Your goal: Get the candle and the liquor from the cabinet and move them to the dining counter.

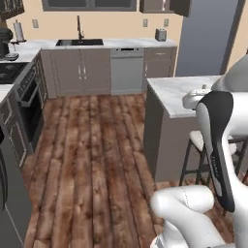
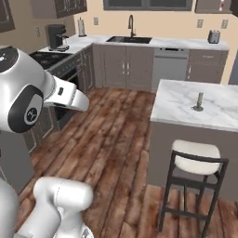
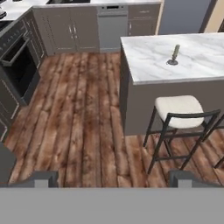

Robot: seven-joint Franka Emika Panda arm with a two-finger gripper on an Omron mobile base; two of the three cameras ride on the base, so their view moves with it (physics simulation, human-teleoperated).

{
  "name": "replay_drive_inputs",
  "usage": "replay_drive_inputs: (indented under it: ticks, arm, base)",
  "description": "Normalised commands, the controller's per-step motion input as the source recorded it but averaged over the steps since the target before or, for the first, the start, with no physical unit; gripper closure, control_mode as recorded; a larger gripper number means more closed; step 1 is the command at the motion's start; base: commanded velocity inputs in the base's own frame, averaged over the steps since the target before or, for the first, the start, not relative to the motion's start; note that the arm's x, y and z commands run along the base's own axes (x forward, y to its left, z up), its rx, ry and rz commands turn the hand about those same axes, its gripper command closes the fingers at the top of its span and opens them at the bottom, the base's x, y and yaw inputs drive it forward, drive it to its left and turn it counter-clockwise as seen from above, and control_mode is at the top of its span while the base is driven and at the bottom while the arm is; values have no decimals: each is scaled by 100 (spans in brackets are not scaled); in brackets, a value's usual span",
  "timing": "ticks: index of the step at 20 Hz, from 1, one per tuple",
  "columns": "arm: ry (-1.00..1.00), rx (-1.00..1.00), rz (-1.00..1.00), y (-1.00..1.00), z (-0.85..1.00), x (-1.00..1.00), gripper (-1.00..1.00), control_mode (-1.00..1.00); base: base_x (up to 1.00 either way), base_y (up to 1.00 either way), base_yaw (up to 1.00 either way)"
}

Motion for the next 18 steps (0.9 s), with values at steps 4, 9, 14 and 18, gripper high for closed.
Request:
replay_drive_inputs:
  ticks: [4,9,14,18]
  arm:
    - [0,0,0,0,0,0,-100,100]
    - [0,0,0,0,0,0,-100,100]
    - [0,0,0,0,0,0,-100,100]
    - [0,0,0,0,0,0,-100,100]
  base:
    - [76,100,2]
    - [100,100,-3]
    - [100,68,-18]
    - [100,26,-19]
